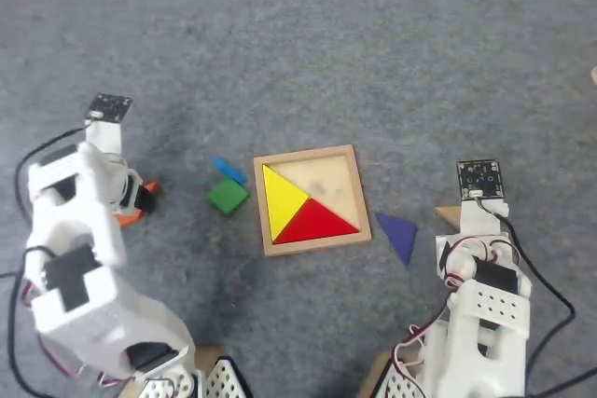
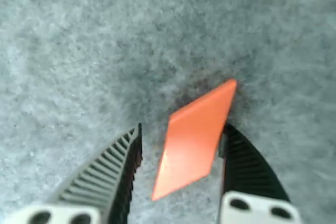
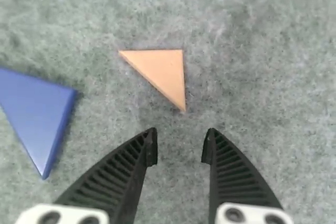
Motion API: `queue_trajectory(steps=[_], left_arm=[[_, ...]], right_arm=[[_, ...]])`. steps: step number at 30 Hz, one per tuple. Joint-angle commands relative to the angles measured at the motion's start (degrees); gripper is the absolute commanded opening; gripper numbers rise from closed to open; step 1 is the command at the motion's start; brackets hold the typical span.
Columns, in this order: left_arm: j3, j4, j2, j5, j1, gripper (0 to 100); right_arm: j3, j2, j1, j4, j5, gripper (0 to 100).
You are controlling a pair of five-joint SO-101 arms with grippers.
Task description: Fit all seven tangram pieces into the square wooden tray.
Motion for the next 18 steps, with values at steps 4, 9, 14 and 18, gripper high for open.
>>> queue_trajectory(steps=[4, 9, 14, 18], left_arm=[[-6.55, 6.59, 5.19, -6.42, 0.79, 1], [-6.81, 7.03, 5.19, -6.51, 0.88, 1], [-10.59, 9.23, 5.19, -6.51, 3.34, 1], [-18.33, 16.18, 3.69, -6.59, 6.68, 1]], right_arm=[[-0.26, -1.45, -0.66, -1.19, -0.09, 15.5], [-0.26, -1.45, -0.66, -1.19, -0.09, 15.5], [-0.26, -1.45, -0.66, -1.19, -0.18, 15.5], [-0.26, -1.45, -0.66, -1.19, -0.18, 15.5]])
